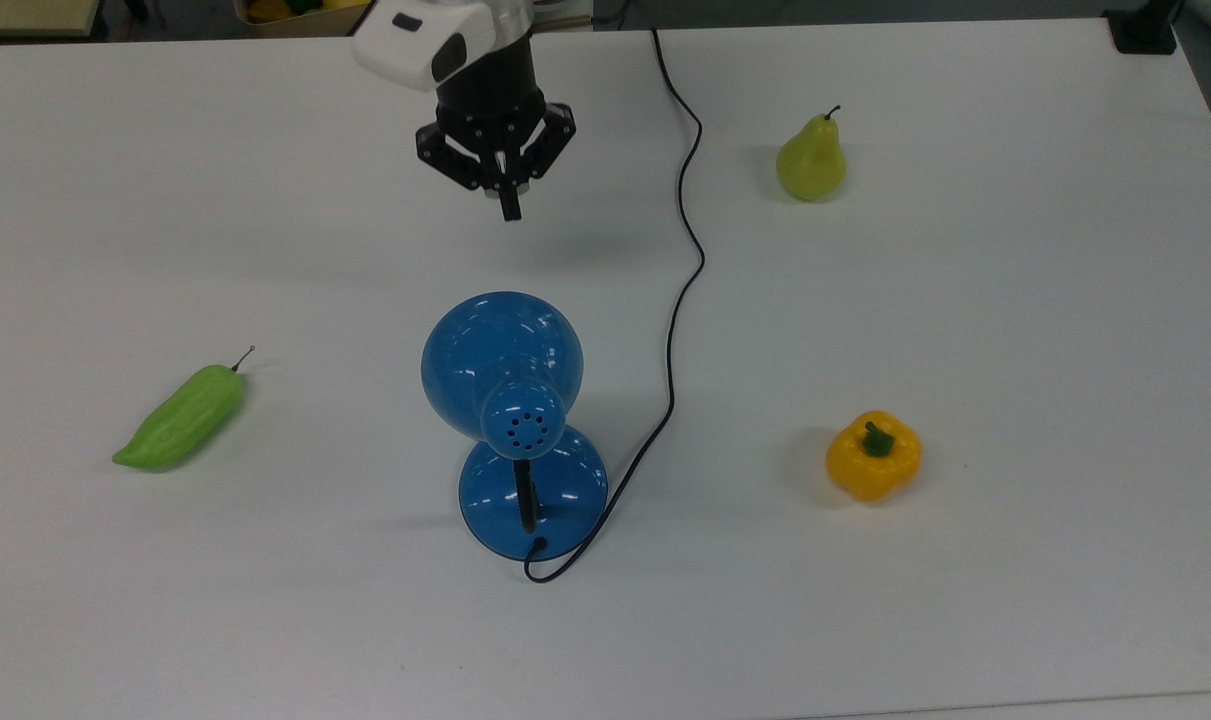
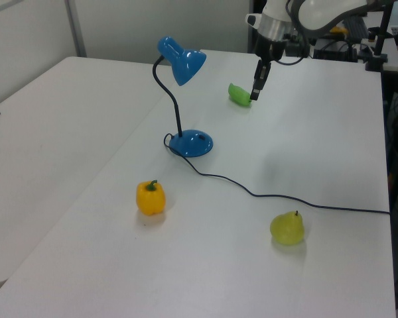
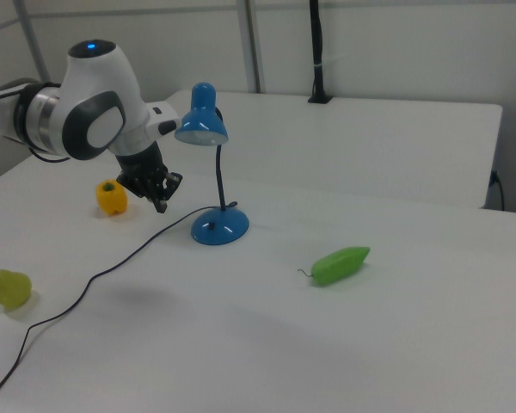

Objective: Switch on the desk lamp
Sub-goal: 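Move the gripper down toward the round base of the blue lamp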

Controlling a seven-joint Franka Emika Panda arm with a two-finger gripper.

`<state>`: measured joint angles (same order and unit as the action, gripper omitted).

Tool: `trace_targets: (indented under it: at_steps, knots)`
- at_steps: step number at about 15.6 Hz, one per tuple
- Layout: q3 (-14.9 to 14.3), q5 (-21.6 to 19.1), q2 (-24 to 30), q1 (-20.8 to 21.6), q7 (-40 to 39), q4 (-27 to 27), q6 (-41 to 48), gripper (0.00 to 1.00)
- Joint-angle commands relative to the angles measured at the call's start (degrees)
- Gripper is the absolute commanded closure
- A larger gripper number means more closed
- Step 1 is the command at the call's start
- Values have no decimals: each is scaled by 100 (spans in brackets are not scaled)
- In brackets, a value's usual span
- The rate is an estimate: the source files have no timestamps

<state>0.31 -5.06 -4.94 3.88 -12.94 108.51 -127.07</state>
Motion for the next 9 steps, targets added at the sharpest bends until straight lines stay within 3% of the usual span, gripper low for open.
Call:
trace_targets:
  at_steps: [1, 9]
  knots:
    - [21, -83, -252, 25, -86, 135, -659, 100]
    - [13, -83, -867, 8, -24, 145, -1934, 100]
